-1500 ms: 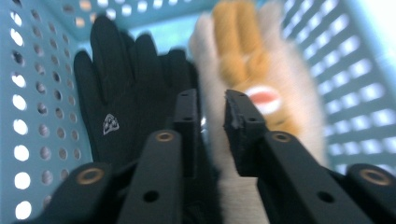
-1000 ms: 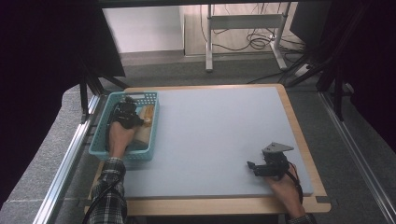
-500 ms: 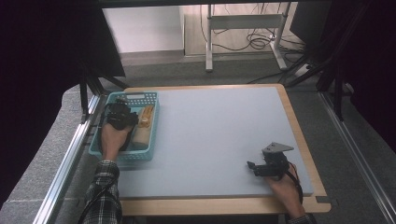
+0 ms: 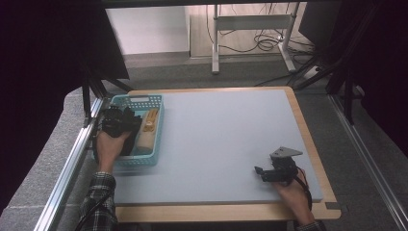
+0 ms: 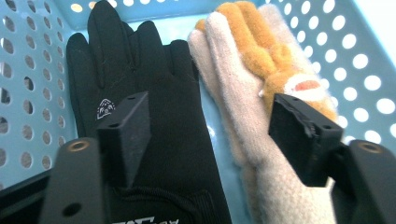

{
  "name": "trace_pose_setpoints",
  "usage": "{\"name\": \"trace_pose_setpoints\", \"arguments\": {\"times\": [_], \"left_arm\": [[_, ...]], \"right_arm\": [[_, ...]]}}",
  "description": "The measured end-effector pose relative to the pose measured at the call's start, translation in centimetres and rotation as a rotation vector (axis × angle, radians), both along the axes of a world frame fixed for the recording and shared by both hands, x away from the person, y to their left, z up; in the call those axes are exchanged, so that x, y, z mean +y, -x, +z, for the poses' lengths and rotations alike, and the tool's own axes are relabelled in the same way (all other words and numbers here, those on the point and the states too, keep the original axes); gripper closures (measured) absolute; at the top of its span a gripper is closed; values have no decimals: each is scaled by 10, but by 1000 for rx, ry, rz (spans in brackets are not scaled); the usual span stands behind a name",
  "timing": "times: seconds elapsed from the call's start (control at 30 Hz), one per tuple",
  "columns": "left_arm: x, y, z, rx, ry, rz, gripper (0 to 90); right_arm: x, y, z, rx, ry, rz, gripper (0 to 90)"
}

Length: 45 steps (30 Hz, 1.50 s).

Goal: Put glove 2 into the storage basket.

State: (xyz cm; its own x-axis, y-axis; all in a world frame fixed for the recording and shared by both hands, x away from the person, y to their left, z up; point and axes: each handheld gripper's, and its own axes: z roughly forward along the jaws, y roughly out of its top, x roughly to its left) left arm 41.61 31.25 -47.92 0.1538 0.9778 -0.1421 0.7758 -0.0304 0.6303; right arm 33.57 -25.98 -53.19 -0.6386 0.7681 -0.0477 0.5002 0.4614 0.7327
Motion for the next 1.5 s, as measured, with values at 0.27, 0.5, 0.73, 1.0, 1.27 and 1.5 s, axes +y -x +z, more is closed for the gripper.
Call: {"name": "trace_pose_setpoints", "arguments": {"times": [0.27,0.5,0.73,1.0,1.27,1.5], "left_arm": [[0,12,5,-33,16,-33,158],[-3,21,12,-69,23,-60,77],[-11,31,18,-103,9,-104,24],[-21,41,22,-142,3,-146,18],[-39,47,25,-160,-10,-198,13],[-58,51,27,-176,5,-249,14]], "right_arm": [[0,0,0,0,0,0,174],[0,0,0,0,0,0,174],[0,0,0,0,0,0,174],[0,0,0,0,0,0,174],[0,0,0,0,0,0,174],[0,0,0,0,0,-1,174]]}}
